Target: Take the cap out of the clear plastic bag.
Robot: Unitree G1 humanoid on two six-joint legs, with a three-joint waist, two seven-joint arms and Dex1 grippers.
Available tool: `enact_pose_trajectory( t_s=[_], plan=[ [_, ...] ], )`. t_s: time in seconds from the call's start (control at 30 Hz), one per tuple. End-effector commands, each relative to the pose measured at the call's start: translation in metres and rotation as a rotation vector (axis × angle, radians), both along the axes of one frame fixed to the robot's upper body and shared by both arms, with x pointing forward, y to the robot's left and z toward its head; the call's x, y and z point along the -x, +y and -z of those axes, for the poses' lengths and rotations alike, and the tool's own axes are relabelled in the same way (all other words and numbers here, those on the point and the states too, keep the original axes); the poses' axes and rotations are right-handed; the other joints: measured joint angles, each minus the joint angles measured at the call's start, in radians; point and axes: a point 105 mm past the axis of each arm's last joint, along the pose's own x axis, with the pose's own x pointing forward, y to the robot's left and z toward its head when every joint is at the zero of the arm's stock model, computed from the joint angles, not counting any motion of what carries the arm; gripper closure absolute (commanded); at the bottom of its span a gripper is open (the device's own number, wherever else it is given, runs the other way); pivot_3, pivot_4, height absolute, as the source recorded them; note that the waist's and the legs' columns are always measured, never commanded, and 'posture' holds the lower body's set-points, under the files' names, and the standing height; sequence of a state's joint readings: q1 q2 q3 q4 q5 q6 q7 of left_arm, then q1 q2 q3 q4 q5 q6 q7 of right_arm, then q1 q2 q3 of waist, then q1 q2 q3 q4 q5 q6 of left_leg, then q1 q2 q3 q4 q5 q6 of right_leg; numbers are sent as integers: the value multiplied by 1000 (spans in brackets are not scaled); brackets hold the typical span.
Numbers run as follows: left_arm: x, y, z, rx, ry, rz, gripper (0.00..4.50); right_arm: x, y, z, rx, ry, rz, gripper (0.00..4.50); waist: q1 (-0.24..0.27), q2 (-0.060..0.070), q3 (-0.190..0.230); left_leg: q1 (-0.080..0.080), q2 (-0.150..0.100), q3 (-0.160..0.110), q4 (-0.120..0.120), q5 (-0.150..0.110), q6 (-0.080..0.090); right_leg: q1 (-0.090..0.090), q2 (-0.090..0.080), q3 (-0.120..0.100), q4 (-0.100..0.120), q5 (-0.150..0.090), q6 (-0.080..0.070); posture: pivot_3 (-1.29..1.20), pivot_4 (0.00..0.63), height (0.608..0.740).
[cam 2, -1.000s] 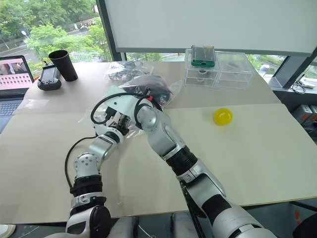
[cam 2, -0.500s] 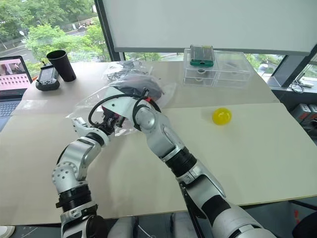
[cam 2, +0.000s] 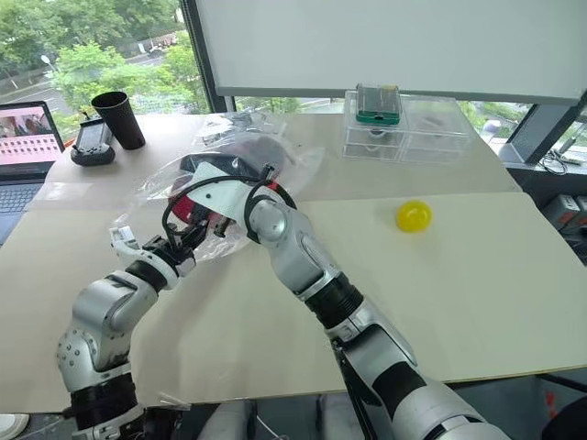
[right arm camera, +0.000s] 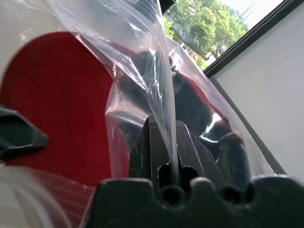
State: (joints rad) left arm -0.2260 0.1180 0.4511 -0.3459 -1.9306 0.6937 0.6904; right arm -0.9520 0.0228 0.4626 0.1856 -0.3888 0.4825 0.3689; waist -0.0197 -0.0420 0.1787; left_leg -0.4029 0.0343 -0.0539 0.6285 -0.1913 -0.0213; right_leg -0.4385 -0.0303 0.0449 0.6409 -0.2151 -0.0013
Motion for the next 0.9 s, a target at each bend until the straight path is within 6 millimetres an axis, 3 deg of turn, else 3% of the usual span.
enact_pose_trajectory(
  t_s=[0.03, 0.17, 0.4, 0.6, 0.9],
  plan=[
    [11, 11, -13, -39, -74, -7, 4461, 7, 6, -10, -23, -40, -32, 4500, -1, 0, 0, 0, 0, 0, 0, 0, 0, 0, 0, 0, 0, 0, 0, 0, 150, 740],
    [11, 28, -2, -44, -38, -51, 4461, 8, 8, -9, -23, -38, -39, 4500, 2, 0, 0, 1, 0, 0, 0, 0, 0, 0, 1, 0, 1, -1, 1, 0, 150, 740],
    [11, 38, 15, -32, 12, -69, 4461, 8, 7, -7, -7, -41, -45, 4500, 4, 0, 0, 0, 0, 0, 0, 0, 0, 0, 1, 0, 0, -1, 1, 0, 150, 740],
    [10, 22, 20, -39, 51, -29, 4461, -11, -4, -17, 17, -83, 6, 4500, 5, 0, 0, 0, 0, 0, 0, 0, 0, 0, 0, 0, 0, -1, 1, 0, 150, 740],
    [27, 8, 35, -50, 118, -12, 4461, -47, -25, -19, 55, -114, 101, 4500, 3, 0, 0, 0, 0, 0, 0, 0, 0, 0, 0, 0, 0, 0, 0, 0, 150, 740]
  ],
)
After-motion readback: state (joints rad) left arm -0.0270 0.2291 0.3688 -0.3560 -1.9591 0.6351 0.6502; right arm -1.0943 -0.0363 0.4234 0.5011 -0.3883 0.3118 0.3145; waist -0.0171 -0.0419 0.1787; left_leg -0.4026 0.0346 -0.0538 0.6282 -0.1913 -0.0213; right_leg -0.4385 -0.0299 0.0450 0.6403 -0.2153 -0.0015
